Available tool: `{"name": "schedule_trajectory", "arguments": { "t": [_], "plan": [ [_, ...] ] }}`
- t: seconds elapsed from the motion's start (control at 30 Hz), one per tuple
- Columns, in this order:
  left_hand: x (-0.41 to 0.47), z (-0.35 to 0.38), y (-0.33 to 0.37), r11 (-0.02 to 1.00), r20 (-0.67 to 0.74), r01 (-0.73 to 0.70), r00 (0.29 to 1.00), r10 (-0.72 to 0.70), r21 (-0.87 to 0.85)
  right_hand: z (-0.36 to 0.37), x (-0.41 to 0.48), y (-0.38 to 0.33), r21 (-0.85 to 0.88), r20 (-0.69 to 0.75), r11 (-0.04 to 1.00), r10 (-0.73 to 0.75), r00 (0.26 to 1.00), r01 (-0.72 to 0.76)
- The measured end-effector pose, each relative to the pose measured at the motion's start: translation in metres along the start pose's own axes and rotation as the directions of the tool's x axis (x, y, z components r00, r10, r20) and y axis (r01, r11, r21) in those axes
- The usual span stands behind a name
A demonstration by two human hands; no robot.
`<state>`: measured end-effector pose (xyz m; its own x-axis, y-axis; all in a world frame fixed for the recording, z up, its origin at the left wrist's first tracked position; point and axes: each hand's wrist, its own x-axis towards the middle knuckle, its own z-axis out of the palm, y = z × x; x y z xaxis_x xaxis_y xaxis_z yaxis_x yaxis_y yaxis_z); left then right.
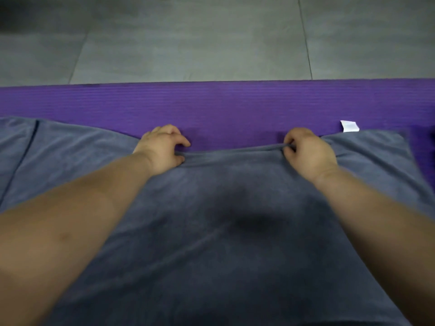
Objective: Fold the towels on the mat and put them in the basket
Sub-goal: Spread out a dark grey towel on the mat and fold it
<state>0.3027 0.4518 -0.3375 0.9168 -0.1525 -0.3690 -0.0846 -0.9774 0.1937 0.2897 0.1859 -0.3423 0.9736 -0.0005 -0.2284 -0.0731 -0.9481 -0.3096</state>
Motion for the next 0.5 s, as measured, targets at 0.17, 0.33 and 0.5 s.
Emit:
{"name": "schedule_trajectory", "arguments": {
  "t": [0.17,0.33,0.5],
  "plan": [
    [0.011,-0.01,0.002,0.995,0.024,0.074,0.997,-0.072,-0.07,-0.013,0.004,-0.008,0.132,-0.231,0.99,0.075,0.97,-0.045],
    [0.029,-0.025,0.001,0.991,-0.163,0.125,0.98,-0.115,0.055,-0.015,0.012,-0.007,0.137,-0.238,0.99,0.076,0.968,-0.044],
    [0.021,-0.012,0.005,0.987,-0.254,0.149,0.954,-0.16,-0.062,-0.006,-0.001,0.016,0.109,0.052,0.993,0.028,0.998,-0.033]
  ]
}}
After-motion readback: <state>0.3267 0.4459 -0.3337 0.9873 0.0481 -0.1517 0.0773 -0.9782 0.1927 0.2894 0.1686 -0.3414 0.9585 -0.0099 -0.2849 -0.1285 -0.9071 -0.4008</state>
